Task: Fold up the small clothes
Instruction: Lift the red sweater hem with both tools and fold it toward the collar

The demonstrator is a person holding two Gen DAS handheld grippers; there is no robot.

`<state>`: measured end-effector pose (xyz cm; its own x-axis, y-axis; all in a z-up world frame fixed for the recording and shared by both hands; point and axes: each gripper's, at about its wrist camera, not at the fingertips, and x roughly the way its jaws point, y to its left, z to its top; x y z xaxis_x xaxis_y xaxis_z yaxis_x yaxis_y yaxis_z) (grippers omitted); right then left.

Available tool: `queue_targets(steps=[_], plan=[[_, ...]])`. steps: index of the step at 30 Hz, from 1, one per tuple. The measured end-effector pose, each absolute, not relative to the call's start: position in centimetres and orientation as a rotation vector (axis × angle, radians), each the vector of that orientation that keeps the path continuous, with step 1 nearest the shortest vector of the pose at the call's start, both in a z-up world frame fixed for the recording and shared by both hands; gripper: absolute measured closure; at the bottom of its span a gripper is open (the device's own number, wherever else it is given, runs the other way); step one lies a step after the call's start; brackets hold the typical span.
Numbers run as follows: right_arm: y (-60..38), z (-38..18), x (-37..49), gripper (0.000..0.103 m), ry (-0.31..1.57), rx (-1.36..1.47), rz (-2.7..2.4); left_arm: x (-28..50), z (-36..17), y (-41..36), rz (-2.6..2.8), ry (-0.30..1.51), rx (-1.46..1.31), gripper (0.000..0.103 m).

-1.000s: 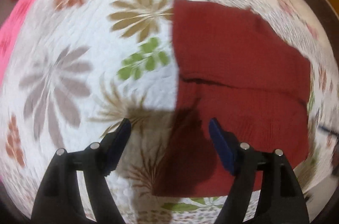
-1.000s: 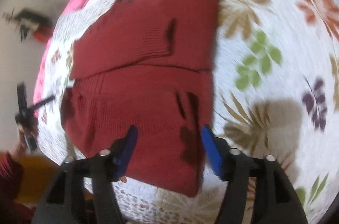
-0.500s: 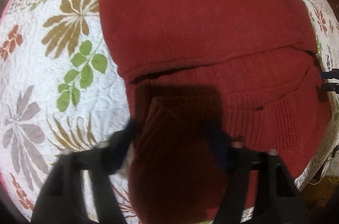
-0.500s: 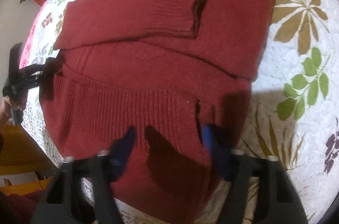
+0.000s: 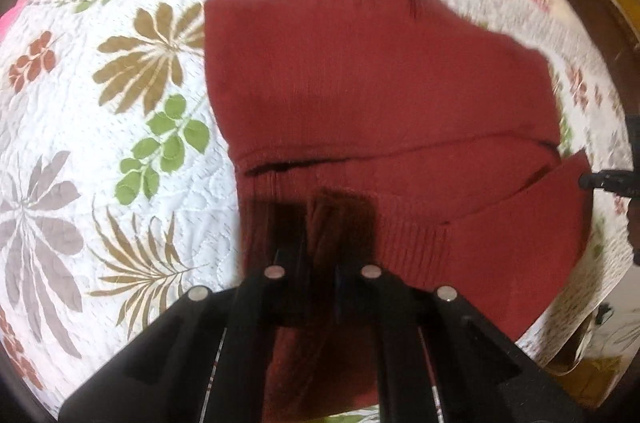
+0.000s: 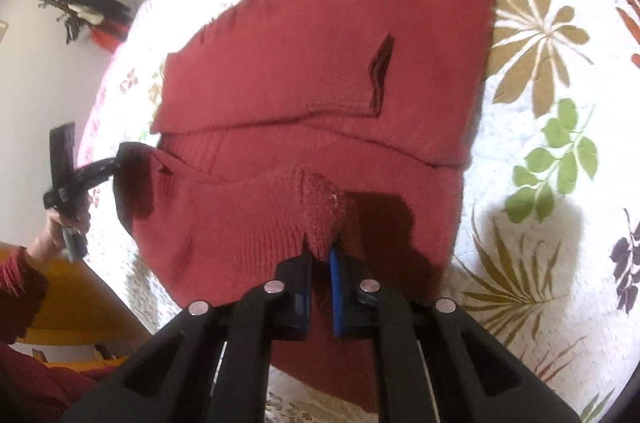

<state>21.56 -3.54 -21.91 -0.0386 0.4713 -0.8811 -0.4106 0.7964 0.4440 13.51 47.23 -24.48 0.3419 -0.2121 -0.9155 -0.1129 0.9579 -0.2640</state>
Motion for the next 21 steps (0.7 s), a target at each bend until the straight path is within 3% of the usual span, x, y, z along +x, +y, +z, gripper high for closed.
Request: queue_targets(steps=[12,21], plan=[[-5.1,-17.0,23.6,0.096,1.318,0.154,0.706,15.1,-18.7,48.1,-0.04,1.058,-0.348,0.097],[-4.6,-14.0,30.5,0.096,1.211,0.171,0.671,23.2,-15.8,49.6,-0.026,0.942,-0.365,0.097]])
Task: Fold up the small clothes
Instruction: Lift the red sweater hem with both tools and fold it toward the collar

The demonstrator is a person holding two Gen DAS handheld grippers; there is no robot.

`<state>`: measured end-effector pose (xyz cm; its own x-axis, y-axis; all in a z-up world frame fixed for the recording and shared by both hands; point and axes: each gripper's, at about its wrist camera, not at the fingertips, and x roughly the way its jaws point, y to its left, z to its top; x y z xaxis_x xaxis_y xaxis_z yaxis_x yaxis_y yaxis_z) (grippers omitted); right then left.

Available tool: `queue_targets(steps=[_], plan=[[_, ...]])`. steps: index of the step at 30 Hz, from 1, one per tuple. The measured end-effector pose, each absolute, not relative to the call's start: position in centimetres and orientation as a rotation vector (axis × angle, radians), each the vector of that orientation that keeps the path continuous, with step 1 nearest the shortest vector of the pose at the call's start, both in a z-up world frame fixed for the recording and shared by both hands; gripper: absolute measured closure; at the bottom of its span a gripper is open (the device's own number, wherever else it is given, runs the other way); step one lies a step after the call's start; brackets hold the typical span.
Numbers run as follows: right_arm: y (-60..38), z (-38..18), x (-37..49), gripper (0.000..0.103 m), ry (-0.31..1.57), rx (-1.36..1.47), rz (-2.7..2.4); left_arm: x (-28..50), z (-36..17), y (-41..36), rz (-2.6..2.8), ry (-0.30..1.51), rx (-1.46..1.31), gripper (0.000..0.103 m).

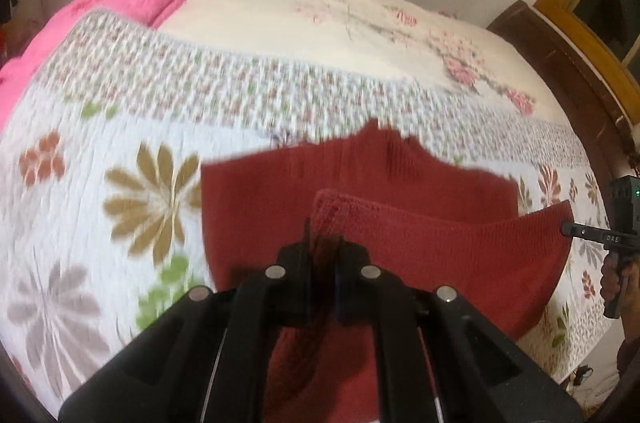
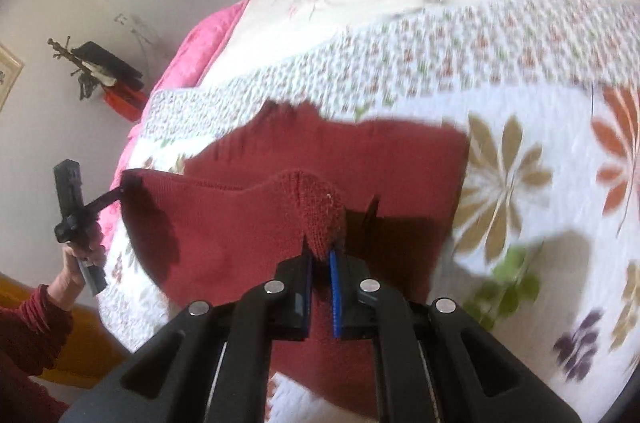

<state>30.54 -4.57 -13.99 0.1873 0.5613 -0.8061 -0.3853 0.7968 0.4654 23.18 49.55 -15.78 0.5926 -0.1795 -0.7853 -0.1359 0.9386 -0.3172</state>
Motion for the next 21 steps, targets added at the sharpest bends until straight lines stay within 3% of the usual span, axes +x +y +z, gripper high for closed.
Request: queue_targets(steps=[8,17,21], plan=[[-3.2,-15.7,39.0,0.096,1.212,0.224,0.588,30.9,-17.7,52.2,0.056,0.951,-0.381,0.097],[-0.4,-22.9,43.7,0.095,1.351,0.135,0.493,34.7,-25.6,53.3,0.173,1.115,-0.334,0.097],[-0.3,-24.9,44.2,0.093,1.379,0.144,0.459,35.4,-28.2,53.1,0.225,1.175,-0.333,0.091]])
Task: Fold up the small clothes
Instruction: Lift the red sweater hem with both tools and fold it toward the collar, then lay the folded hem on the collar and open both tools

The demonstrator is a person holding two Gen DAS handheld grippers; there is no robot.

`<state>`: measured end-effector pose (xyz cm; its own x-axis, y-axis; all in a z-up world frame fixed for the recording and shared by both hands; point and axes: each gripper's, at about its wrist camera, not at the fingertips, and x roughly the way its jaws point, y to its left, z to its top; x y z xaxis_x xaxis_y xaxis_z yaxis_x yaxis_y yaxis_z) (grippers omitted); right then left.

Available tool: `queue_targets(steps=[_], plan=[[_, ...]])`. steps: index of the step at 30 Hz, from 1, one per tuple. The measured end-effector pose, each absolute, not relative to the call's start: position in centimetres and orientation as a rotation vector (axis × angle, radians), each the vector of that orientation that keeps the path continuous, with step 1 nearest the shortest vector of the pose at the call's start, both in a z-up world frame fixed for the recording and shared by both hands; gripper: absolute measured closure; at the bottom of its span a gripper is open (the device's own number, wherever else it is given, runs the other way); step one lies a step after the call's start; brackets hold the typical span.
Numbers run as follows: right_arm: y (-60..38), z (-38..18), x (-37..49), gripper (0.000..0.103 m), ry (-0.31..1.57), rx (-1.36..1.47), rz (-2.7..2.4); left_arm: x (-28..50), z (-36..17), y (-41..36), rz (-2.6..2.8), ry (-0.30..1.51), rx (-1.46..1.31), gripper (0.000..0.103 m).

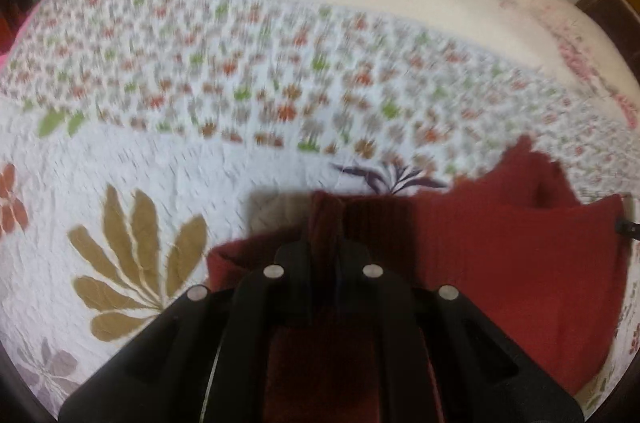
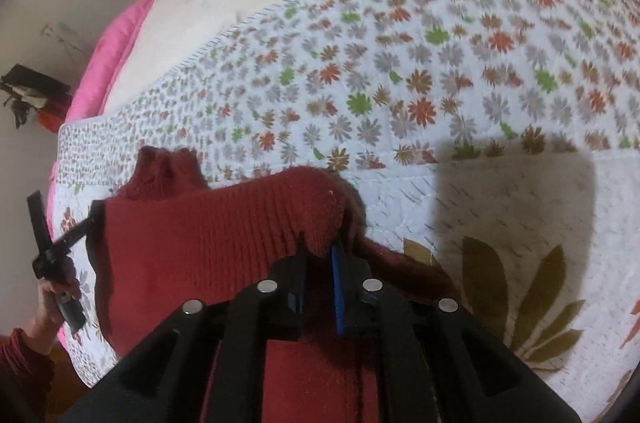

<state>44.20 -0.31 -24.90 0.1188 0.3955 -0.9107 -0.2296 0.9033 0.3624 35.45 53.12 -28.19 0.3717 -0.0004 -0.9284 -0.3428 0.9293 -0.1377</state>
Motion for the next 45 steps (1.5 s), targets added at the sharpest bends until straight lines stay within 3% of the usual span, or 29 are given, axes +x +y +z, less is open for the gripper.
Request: queue_targets(steps=[3,5,7,9,11,20,22,25,31,41,44,45], plan=[[-0.5,-24.5,43.9,0.083,1.376,0.159,0.471,35.8,-27.9,53.1,0.252,1.192,-0.352,0.089],[-1.1,-23.3,43.1,0.071,1.364,0.152,0.475,35.4,-27.0,53.0,0.253,1.202,-0.37,0.067],[-1.7,-22.0,41.7,0.053,1.335,0.139,0.482,34.1,-25.5,52.4,0.229,1.203,-0.36,0.054],[-2.4,-21.0,39.6,0.047,1.323,0.113,0.488,32.7,-23.9,51.2,0.221,1.196,-0.314,0.052],[-3.3,-20.7,36.6,0.047,1.335,0.088,0.51,30.3,-22.4,50.2,0.199,1.182,-0.293,0.046],[-6.2,-24.4,26.3,0.048,1.491,0.073,0.538,22.2,-23.0,44.0,0.08,1.273,-0.216,0.043],[-6.0,-25.0,25.7,0.075,1.514,0.087,0.555,21.4,-24.3,43.7,0.085,1.303,-0.248,0.043],[-6.3,-24.2,25.2,0.097,1.501,0.115,0.595,20.7,-25.7,43.8,0.114,1.328,-0.263,0.043],[-8.5,-20.7,23.9,0.097,1.458,0.154,0.666,19.8,-26.3,43.7,0.121,1.341,-0.265,0.043],[-7.9,-26.7,22.4,0.096,1.563,0.044,0.579,19.6,-28.6,42.2,0.137,1.389,-0.182,0.04],[-8.2,-24.9,22.9,0.084,1.525,0.08,0.57,19.6,-27.1,41.6,0.116,1.38,-0.202,0.04],[-8.0,-23.7,23.2,0.073,1.488,0.085,0.577,19.6,-26.3,41.5,0.103,1.362,-0.21,0.039]])
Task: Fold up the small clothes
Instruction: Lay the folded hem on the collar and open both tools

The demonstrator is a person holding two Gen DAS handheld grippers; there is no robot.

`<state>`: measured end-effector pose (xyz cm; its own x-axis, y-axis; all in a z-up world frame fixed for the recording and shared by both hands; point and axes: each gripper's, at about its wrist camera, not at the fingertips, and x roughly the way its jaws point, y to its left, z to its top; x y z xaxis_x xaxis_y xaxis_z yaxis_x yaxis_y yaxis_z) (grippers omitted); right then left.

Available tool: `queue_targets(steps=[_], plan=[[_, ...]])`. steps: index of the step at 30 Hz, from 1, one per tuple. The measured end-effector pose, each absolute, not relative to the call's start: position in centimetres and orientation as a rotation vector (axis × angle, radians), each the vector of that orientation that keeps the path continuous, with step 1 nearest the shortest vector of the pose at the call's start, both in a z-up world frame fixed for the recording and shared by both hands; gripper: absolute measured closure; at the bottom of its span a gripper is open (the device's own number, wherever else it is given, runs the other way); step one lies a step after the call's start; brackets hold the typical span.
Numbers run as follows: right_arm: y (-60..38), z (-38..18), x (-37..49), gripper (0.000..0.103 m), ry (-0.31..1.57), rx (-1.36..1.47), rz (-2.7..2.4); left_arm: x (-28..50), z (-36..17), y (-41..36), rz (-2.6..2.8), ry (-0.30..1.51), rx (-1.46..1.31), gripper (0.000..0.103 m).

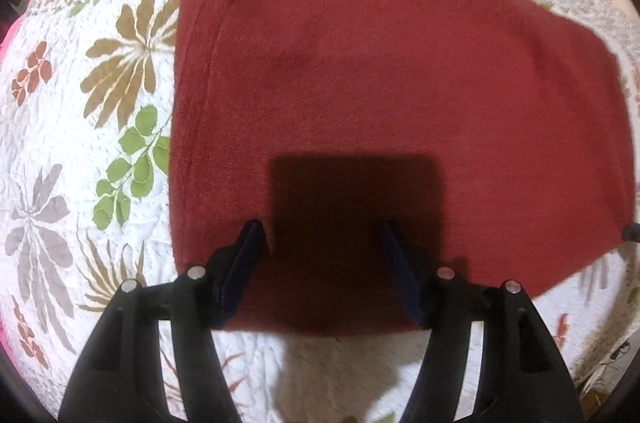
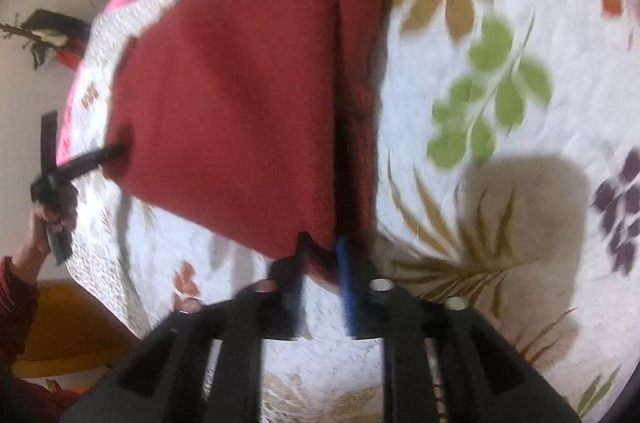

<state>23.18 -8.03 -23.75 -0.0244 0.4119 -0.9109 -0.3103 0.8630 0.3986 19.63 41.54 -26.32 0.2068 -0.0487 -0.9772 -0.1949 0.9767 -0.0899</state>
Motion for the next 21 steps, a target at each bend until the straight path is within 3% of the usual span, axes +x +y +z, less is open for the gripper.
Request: queue_targets(steps=[1,6,8,13,14,16,18,21], plan=[[-7.9,-22.9,23.5,0.067,1.46,0.085,0.582,19.7,-25.6,41.5,0.093,1.342,-0.211,0.036],[-5.1,-19.7,29.0,0.066,1.357,0.044,0.577,22.9,-23.6,40.6,0.077,1.271,-0.216,0.035],[-4.0,-19.8,32.2,0.06,1.339,0.053,0.552,24.5,-23.6,40.2,0.077,1.256,-0.232,0.035],[-2.1,-22.3,37.7,0.058,1.378,0.04,0.507,28.3,-24.1,39.0,0.042,1.251,-0.277,0.035],[-1.7,-22.9,38.4,0.06,1.392,0.043,0.506,28.7,-24.6,38.9,0.041,1.26,-0.279,0.035],[-1.3,-23.8,39.2,0.081,1.413,0.069,0.517,29.2,-25.8,39.2,0.045,1.281,-0.283,0.035],[-1.3,-23.7,39.6,0.095,1.409,0.098,0.542,29.4,-27.2,39.5,0.053,1.308,-0.301,0.035],[-2.1,-22.8,40.2,0.095,1.366,0.12,0.521,29.2,-28.5,40.1,0.082,1.326,-0.321,0.035]])
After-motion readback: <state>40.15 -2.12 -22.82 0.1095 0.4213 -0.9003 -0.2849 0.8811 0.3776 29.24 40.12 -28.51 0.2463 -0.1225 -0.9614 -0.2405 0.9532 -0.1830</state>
